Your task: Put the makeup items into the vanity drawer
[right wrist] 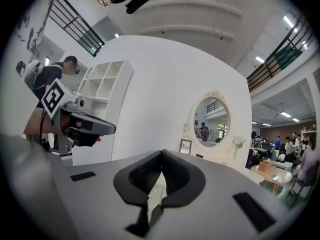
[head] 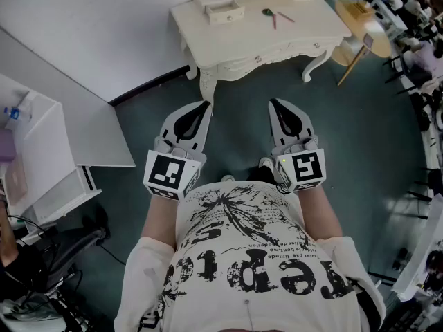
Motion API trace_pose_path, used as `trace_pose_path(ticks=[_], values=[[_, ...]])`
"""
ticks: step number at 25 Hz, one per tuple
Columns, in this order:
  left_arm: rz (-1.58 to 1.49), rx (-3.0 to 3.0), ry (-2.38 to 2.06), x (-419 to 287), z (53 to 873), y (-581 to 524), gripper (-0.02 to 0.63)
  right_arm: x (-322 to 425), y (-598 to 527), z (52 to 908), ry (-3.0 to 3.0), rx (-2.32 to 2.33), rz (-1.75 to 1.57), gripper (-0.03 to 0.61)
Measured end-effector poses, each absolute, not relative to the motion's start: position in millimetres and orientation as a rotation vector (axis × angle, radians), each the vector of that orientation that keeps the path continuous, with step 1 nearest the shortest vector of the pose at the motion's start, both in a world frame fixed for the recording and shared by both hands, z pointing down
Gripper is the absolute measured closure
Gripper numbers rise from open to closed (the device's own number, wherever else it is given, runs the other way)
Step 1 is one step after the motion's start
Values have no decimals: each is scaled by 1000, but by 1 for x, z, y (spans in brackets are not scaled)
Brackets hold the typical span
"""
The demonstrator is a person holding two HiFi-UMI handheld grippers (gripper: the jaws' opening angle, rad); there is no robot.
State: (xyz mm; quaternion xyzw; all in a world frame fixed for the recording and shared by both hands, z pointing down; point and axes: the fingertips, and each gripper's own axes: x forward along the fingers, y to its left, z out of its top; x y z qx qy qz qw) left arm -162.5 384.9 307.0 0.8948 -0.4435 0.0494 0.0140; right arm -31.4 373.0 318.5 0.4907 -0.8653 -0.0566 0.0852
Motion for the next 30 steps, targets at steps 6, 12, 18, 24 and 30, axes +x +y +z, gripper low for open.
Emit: trace_pose_path(ticks=[6, 12, 18, 24, 30], values=[[165, 2791, -1360, -160, 308, 379, 601, -26, 367, 319, -2569, 1494, -154, 569], [163, 2793, -1343, -153, 310, 365, 601, -19, 356, 322, -2569, 1500, -128, 569], [164, 2781, -1325, -141, 316, 343, 601, -17, 337, 325, -2647, 1431, -66, 340], [177, 2757, -1341, -126, 323, 304, 601, 18, 283, 328, -2597, 1508, -57, 112], [195, 2710, -1418, -103, 337, 240, 601, 51, 205, 347, -2579, 1459, -13, 112]])
